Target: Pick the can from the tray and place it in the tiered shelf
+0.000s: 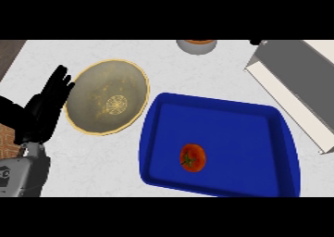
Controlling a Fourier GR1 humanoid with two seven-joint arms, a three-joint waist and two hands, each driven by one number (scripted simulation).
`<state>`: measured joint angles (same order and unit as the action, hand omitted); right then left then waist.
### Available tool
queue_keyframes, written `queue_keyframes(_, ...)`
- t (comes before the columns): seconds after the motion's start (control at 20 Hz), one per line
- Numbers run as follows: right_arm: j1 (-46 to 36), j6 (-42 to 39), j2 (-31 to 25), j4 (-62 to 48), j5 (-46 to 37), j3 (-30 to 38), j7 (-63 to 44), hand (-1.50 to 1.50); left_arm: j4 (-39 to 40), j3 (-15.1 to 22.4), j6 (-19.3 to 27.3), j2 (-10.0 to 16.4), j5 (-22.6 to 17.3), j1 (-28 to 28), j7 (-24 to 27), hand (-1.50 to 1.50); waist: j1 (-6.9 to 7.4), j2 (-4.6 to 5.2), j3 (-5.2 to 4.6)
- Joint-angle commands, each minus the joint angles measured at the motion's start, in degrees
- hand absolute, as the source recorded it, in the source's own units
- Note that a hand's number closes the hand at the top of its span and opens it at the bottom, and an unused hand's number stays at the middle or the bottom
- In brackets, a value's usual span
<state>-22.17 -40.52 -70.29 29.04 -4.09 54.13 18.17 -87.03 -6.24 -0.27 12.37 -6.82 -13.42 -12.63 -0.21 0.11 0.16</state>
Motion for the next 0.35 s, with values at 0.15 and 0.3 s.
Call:
queue_keyframes(0.15, 8.7, -6.0, -2.8, -2.7, -0.9, -0.1, 16.6, -1.50, -0.2, -1.2, -0.8, 1.3, -0.8, -0.9, -1.5, 0.00, -0.13, -0.01, 0.11)
queue_keyframes(0.3, 13.7, -7.6, -2.9, -1.0, -0.4, 0.2, 20.9, -1.50, -1.2, 0.1, 0.8, -0.7, 0.7, 1.2, 0.2, 0.00, -0.98, -0.30, 0.02)
